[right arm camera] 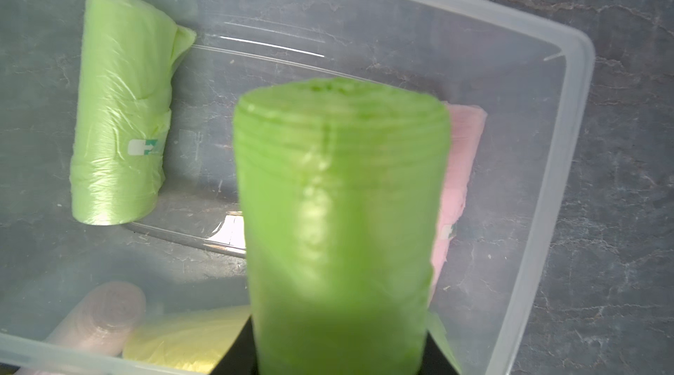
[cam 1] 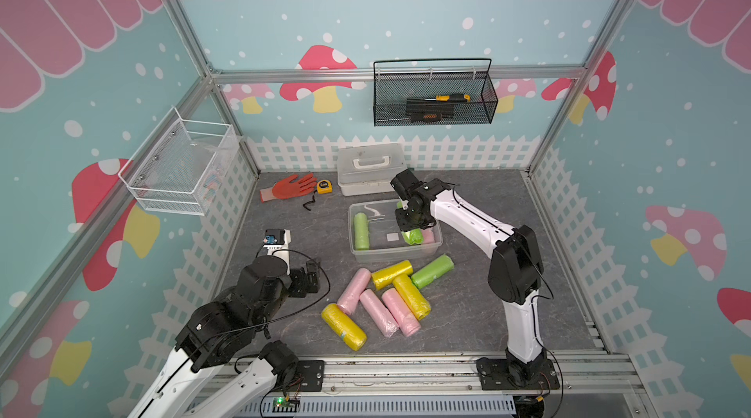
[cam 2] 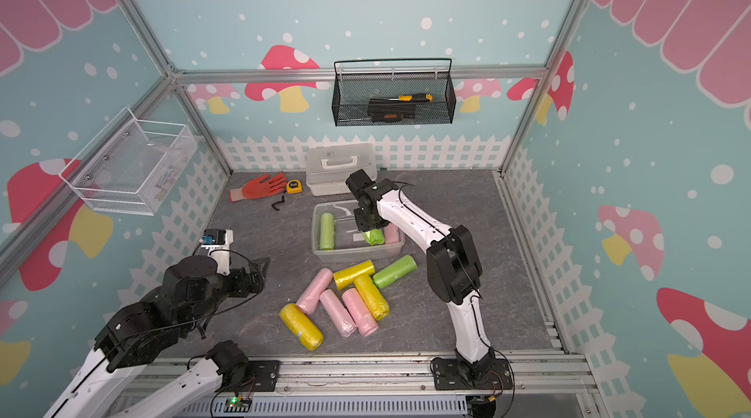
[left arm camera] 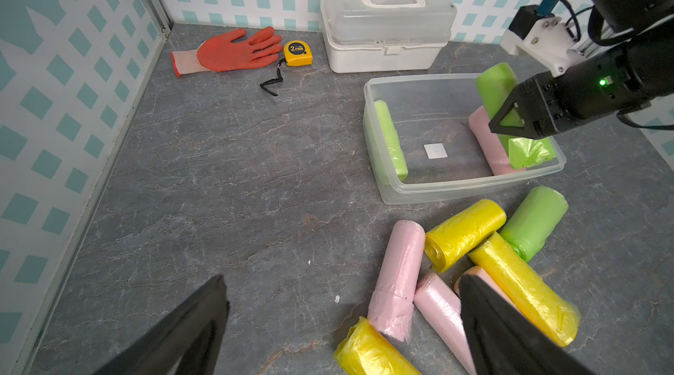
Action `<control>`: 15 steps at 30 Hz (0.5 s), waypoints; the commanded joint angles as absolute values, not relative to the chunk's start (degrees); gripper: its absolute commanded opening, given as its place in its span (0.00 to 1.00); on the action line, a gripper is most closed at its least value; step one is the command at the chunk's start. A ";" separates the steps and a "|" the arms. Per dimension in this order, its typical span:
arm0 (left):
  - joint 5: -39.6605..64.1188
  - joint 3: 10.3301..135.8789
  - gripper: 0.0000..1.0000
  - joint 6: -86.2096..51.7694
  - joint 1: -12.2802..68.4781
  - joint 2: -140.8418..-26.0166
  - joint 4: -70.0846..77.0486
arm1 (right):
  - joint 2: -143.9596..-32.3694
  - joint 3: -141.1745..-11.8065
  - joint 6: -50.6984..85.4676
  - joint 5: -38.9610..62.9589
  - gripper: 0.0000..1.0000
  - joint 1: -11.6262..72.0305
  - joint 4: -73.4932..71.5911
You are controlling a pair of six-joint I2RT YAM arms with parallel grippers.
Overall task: Put the roll of trash bags into the storage box
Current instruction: Place the roll of trash bags in the storage box.
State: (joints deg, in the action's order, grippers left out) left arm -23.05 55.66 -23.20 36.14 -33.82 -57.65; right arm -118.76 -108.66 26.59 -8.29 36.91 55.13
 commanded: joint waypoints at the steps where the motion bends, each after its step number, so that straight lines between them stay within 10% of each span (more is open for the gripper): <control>1: -23.83 57.37 0.99 -23.50 36.27 -35.21 -58.53 | -120.40 -111.16 25.06 -9.13 0.09 37.39 54.03; 15: -22.85 56.95 0.99 -24.12 36.26 -35.67 -58.42 | -128.54 -111.71 26.96 -7.71 0.11 36.25 54.14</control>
